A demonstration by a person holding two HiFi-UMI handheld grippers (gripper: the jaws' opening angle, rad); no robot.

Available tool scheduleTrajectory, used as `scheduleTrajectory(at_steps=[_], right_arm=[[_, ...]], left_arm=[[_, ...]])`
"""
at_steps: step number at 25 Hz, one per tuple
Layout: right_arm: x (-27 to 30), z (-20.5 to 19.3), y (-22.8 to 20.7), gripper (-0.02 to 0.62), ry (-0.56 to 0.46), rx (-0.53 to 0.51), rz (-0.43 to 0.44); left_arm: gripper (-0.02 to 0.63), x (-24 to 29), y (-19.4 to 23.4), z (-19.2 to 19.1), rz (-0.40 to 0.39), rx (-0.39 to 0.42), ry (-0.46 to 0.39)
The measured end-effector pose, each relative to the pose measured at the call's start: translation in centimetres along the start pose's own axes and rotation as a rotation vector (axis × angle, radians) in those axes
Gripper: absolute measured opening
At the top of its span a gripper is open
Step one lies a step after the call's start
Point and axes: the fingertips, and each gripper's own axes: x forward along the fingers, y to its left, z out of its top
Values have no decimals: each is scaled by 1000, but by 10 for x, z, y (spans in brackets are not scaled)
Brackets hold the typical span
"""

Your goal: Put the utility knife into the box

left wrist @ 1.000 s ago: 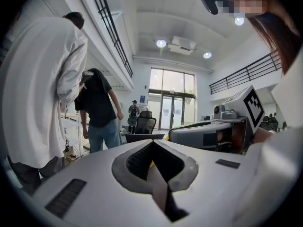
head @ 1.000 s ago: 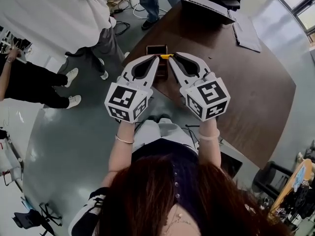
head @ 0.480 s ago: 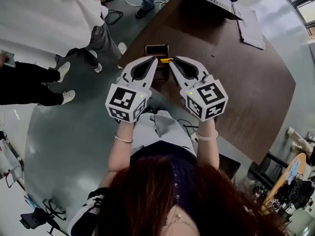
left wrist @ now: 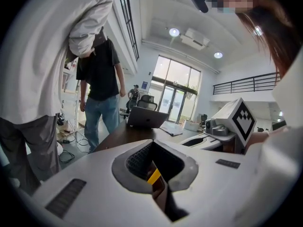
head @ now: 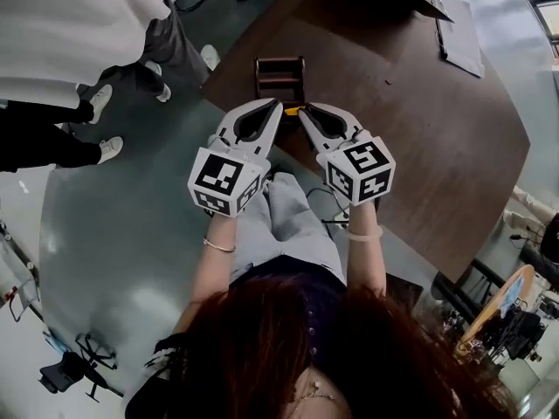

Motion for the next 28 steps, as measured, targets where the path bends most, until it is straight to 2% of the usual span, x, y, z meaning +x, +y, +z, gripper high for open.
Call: scheduleTrajectory(at_steps=[5,12,15,22,28], right_arm=[[19,-28,-5,49,34,51,7],[31,-51,-17,49,66,69,-22],[31,-52,-19,49,51,102,-14],[21,-33,-25,49,-17,129,-16],[-6,17,-33,48,-156,97,-61]], left_arm=[[-8,3,4,-20,5,-32,21],[-8,11,9,-35,15,-52,49],[-8,13,11,-36,16,-52,51],[-8,17,9,-27,6,-40,47],[-8,15,2,-1,-9,2,6]])
